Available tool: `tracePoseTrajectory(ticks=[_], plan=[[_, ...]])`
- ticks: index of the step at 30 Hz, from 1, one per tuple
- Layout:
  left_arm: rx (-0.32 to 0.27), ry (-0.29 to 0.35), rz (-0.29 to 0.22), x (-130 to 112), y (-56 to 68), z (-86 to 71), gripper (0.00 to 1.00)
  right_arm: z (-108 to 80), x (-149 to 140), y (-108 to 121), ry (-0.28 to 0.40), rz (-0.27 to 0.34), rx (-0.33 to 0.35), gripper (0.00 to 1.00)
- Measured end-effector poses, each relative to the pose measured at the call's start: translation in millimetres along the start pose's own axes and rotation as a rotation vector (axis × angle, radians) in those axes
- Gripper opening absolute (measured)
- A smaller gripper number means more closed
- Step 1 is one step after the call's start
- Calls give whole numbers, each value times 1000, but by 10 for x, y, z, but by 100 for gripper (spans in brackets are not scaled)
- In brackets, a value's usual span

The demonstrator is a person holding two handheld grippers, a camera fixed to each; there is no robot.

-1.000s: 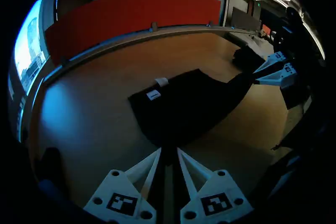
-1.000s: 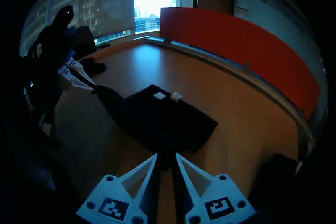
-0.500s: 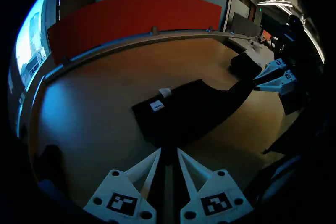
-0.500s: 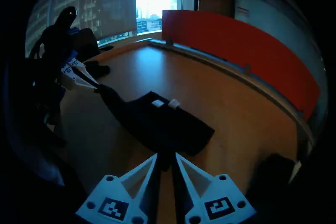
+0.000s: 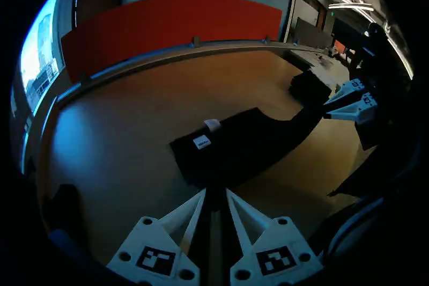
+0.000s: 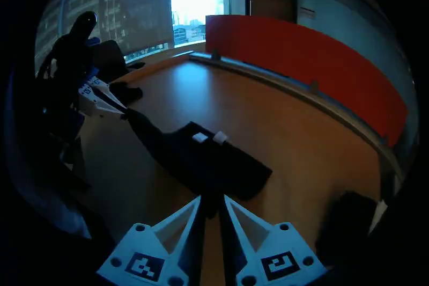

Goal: Fold towel

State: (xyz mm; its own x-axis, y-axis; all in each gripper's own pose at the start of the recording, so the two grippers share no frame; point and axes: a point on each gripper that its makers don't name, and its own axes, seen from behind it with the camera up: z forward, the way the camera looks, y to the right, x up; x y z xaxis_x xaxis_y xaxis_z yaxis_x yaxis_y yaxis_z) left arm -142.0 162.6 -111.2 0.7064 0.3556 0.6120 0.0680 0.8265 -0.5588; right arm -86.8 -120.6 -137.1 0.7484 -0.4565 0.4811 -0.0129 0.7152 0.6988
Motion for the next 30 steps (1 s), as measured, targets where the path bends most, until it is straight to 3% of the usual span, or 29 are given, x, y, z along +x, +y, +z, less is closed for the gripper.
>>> tracePoseTrajectory(ticks=[12,24,30], plan=[[21,-4,-19,59,-135,186,10,185,53,100,-20,-30,0,16],[56,-15,-15,234,-399,629,10,581,75,418,-58,-33,-32,16],[55,-22,-7,278,-470,866,10,760,21,568,-88,-25,-39,16]])
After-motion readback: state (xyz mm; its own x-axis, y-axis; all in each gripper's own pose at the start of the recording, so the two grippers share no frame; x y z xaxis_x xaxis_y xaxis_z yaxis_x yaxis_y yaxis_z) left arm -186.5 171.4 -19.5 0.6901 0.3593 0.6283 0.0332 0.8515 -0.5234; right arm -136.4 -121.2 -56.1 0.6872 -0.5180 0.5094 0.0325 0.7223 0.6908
